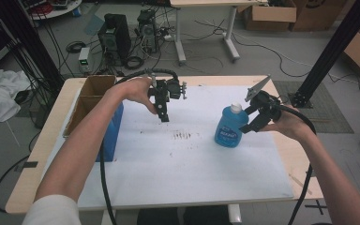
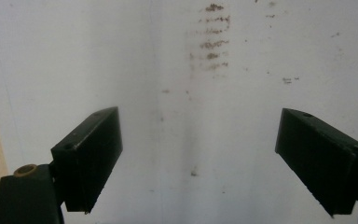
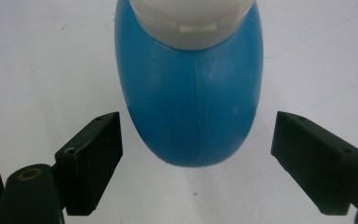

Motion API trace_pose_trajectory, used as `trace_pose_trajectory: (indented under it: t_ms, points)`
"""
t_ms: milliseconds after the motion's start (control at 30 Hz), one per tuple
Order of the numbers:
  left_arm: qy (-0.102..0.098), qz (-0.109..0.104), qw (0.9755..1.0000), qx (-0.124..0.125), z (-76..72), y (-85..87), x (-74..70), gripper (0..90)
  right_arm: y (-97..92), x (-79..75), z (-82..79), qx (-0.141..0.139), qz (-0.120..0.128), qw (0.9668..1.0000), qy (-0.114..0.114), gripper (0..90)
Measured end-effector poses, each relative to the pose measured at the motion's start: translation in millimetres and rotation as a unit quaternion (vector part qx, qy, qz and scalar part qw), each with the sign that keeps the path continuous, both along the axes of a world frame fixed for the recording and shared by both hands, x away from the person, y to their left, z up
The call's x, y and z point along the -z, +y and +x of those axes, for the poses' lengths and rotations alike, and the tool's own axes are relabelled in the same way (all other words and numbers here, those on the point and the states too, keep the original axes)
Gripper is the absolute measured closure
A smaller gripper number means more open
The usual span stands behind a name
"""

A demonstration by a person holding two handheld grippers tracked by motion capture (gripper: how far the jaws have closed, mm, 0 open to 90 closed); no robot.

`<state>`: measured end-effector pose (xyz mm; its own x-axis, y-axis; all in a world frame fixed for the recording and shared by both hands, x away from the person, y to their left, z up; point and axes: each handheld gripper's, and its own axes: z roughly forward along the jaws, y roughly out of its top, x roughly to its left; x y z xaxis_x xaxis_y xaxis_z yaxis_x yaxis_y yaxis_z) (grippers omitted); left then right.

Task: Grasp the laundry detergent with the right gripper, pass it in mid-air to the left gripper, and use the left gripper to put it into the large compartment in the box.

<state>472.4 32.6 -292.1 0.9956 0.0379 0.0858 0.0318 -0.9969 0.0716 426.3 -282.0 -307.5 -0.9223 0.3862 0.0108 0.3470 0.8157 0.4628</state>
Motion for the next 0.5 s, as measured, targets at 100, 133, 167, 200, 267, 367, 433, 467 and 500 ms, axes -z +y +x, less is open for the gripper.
trace_pose_trajectory:
  t_ms: [100, 133, 167, 200, 267, 367, 433, 467, 500]
  points:
    - [0.003, -0.002, 1.0000, 0.000, -0.5, 1.1, 1.4, 15.3, 1.9, 4.0, 1.8, -0.001, 0.002, 1.0000, 0.006, 16.1]
    - [0.003, -0.001, 1.0000, 0.000, -0.7, 1.4, 1.9, 15.3, 2.5, 5.6, 2.2, -0.003, 0.001, 1.0000, 0.007, 16.2]
    - [0.003, -0.001, 1.0000, 0.000, -0.6, 1.9, 2.5, 15.3, 2.8, 6.8, 2.7, -0.002, 0.002, 1.0000, 0.007, 16.2]
    - [0.004, -0.001, 1.0000, -0.001, -0.5, 2.4, 3.0, 15.3, 3.1, 8.0, 3.2, 0.000, 0.006, 0.9999, 0.009, 16.2]
    - [0.005, -0.002, 1.0000, -0.002, -0.5, 2.8, 3.3, 15.3, 3.2, 9.0, 3.8, 0.002, 0.010, 0.9999, 0.010, 16.3]
    - [0.005, -0.003, 1.0000, -0.003, -0.4, 3.9, 3.5, 15.3, 3.0, 10.7, 5.3, 0.001, 0.028, 0.9996, 0.009, 16.1]
    - [0.004, -0.005, 1.0000, -0.003, -0.3, 4.1, 2.9, 15.3, 3.4, 12.5, 5.6, -0.001, 0.035, 0.9994, 0.010, 16.2]
    - [0.004, -0.006, 1.0000, -0.003, -0.3, 4.1, 2.7, 15.3, 3.6, 13.2, 5.6, -0.001, 0.036, 0.9993, 0.008, 16.3]
    - [0.004, -0.007, 1.0000, -0.002, -0.3, 4.0, 2.5, 15.3, 3.6, 14.3, 5.7, -0.002, 0.038, 0.9993, 0.005, 16.3]
